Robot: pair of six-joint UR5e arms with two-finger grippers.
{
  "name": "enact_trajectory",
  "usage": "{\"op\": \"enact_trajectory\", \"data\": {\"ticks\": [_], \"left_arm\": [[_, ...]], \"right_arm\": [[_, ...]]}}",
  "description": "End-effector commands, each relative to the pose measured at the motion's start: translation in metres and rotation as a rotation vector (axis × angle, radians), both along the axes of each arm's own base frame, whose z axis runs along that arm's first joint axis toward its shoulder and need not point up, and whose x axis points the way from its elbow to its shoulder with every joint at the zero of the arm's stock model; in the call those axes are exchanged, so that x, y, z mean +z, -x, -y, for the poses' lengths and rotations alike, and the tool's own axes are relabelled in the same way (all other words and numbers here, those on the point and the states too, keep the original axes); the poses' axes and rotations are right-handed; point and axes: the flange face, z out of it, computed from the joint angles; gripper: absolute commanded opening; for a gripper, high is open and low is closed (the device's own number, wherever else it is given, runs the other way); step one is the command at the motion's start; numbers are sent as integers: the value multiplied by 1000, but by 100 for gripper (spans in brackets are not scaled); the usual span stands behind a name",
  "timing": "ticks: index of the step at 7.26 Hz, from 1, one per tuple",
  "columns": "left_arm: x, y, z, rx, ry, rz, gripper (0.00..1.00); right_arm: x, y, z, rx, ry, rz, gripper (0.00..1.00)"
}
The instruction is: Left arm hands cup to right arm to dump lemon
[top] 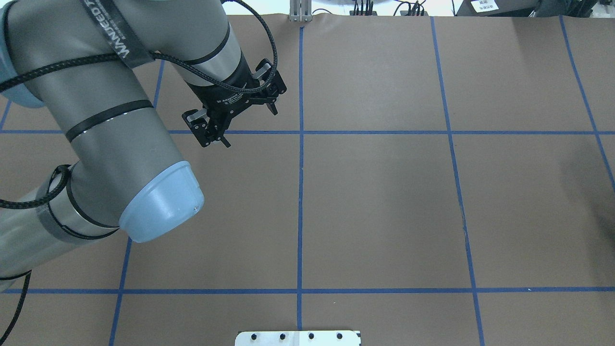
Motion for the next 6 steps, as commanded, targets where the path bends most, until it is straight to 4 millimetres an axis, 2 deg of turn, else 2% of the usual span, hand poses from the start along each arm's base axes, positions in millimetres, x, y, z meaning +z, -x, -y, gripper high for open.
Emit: {"op": "enact_trajectory", "data": {"ticks": [1, 3, 4, 5, 6], "left_arm": [[1, -3, 1, 7, -8, 7, 100], [0, -3, 0, 8, -9, 6, 100], [0, -4, 1, 10, -12, 6, 100], [0, -4, 1, 10, -12, 6, 100], [0, -4, 1, 9, -13, 7, 100]], "right_arm": [[22, -34, -14, 4, 15, 65, 5], [24, -52, -21, 7, 62, 189, 5], [26, -55, -22, 10, 88, 255, 6], [31, -61, -25, 4, 122, 337, 6], [45, -78, -33, -14, 132, 398, 7]]}}
